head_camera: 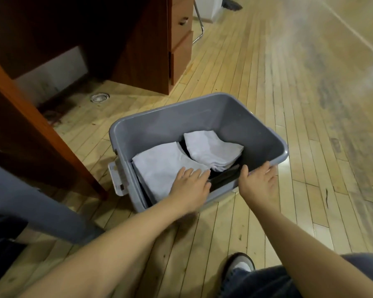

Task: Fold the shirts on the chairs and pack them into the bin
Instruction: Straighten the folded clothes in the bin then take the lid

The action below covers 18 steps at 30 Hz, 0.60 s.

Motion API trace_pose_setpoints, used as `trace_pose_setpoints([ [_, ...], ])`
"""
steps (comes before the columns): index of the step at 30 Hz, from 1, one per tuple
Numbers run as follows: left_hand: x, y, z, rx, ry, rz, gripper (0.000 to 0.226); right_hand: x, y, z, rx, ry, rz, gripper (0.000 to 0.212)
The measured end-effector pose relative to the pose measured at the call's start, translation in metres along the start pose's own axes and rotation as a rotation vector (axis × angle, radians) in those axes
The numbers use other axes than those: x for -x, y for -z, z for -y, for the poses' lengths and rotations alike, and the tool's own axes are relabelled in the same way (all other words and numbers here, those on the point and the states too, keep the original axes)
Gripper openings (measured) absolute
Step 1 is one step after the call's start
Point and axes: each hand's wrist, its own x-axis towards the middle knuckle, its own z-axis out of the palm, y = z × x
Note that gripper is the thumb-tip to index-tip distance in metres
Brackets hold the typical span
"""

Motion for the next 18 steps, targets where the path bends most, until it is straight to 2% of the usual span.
trace_pose_setpoints([
  [2,-0.013,0.011,0.019,-0.079,-0.016,-0.042,0.057,0.004,-0.012,0.012,-0.106,-0.097,0.005,0.080],
  [5,-0.043,0.024,0.048,-0.104,0.072,-0.105,0.042,0.010,-0.028,0.031,-0.203,-0.175,-0.021,0.085],
  [11,-0.103,0.045,0.088,-0.099,0.184,-0.145,0.036,-0.007,-0.032,0.034,-0.150,-0.200,-0.013,0.082],
  [18,-0.160,0.057,0.145,-0.106,0.376,-0.115,0.060,-0.045,-0.045,0.044,-0.106,-0.173,0.001,0.083],
])
